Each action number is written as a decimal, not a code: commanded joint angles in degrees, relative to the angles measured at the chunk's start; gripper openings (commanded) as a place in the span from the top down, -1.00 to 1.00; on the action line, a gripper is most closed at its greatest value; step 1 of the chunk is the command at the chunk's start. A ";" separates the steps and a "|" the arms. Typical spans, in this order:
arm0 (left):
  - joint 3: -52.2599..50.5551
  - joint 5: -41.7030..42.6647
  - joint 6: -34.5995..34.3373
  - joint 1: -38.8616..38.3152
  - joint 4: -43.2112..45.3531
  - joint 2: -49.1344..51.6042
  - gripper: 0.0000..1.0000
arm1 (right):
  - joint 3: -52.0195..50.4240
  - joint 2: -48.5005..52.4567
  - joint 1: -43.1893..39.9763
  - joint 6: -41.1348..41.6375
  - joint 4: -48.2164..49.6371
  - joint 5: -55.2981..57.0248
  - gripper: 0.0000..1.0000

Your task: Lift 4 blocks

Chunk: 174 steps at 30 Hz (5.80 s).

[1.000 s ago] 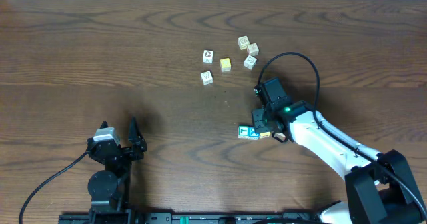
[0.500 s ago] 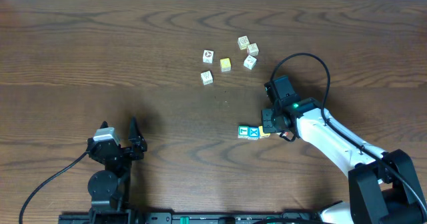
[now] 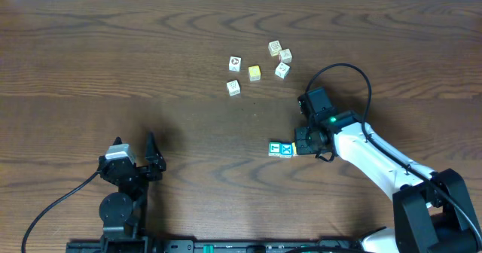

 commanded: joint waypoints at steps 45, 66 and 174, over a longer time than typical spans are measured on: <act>-0.94 -0.55 -0.09 -0.17 -2.51 -0.33 -0.49 | 0.72 0.37 4.04 8.07 -10.80 2.54 0.97; -0.94 -0.55 -0.09 -0.17 -2.51 -0.33 -0.50 | 0.72 0.37 -0.42 24.94 -14.25 16.59 0.97; -0.94 -0.55 -0.09 -0.17 -2.51 -0.33 -0.49 | 0.61 0.37 -4.59 1.29 3.45 3.08 0.97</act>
